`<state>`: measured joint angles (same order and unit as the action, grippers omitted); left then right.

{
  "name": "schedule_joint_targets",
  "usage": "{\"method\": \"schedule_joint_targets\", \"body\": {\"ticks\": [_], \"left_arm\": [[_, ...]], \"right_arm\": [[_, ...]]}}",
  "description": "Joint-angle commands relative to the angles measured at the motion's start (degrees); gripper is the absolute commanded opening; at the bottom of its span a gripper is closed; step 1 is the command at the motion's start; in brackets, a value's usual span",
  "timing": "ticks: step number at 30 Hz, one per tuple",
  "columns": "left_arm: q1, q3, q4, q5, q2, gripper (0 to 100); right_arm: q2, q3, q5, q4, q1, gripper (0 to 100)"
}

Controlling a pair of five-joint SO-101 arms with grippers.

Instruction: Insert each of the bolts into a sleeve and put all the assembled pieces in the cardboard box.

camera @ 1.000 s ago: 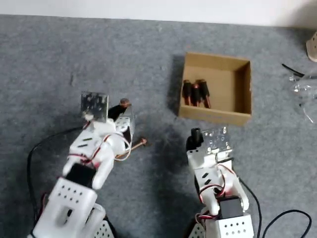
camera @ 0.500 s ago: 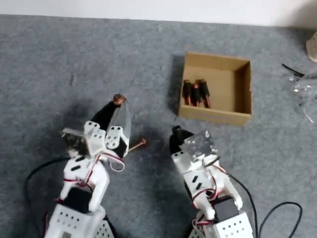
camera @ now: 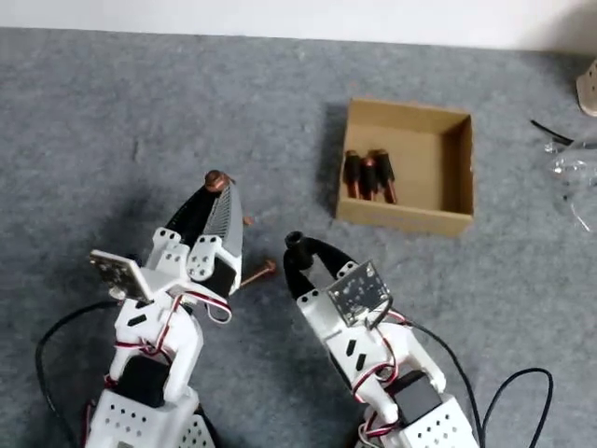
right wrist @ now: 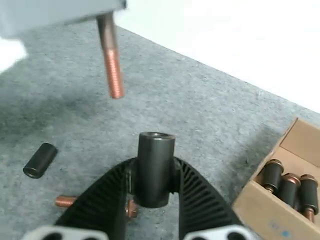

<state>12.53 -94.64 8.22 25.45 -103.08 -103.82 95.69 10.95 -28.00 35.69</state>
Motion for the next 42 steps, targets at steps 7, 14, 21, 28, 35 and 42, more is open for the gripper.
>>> {"method": "schedule_joint_targets", "body": {"ticks": [7,14,21,28,35,42], "left_arm": [[8.57,6.20,-1.67,3.43,-1.54,1],[15.87,5.76,-1.49,3.60,-1.36,1],[17.36,5.32,1.93,3.34,-1.36,1],[11.74,5.32,1.93,3.87,-1.36,1],[10.68,5.67,1.93,8.53,-1.36,1],[4.88,7.16,0.09,9.05,-1.45,1]], "right_arm": [[-0.04,5.49,0.79,1.98,0.92,0.5],[-0.04,5.49,0.79,1.98,1.01,0.5],[-0.04,5.49,0.88,1.98,1.01,0.5],[-0.13,5.49,0.88,1.98,0.92,0.5],[-0.40,5.49,6.15,4.44,0.66,0.5],[-0.48,5.49,6.24,5.23,0.84,0.5]]}}
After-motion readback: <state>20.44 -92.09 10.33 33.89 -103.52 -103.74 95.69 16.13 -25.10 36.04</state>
